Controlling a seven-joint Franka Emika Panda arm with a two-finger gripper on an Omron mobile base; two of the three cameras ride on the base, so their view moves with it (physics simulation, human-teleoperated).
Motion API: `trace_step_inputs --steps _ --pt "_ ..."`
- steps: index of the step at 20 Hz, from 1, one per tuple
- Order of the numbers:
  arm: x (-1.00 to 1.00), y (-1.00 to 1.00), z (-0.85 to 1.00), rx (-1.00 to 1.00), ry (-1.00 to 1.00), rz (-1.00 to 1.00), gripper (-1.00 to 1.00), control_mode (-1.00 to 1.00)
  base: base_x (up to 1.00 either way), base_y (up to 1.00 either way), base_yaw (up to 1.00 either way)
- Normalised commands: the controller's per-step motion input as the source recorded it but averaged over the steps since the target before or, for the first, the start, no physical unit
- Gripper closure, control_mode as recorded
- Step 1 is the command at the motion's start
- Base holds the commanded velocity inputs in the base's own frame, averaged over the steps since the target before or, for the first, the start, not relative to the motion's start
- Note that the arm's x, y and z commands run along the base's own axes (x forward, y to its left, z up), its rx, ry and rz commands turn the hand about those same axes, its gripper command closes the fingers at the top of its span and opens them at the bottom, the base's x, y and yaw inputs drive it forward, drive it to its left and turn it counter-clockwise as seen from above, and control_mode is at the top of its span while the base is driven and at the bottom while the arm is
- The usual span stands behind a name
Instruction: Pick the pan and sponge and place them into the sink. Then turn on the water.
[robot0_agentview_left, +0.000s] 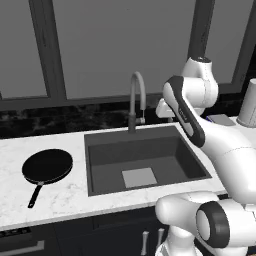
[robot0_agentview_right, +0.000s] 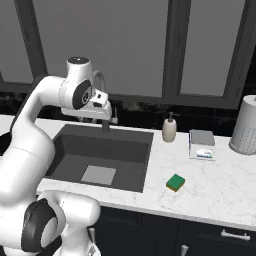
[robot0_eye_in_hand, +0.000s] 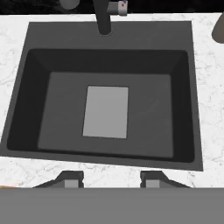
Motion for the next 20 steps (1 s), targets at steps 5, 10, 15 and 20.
trace_step_inputs --steps 5,10,15,20 --pt "0.0 0.0 0.0 0.0 0.0 0.0 -1.0 1.0 -0.02 0.0 0.0" --pt "0.0 0.0 0.0 0.0 0.0 0.0 -1.0 1.0 -0.55 0.18 0.0" --pt "0.0 0.0 0.0 0.0 0.0 0.0 -1.0 1.0 -0.27 0.81 0.0" --pt "0.0 0.0 0.0 0.0 0.0 0.0 -1.0 1.0 0.02 1.0 0.0"
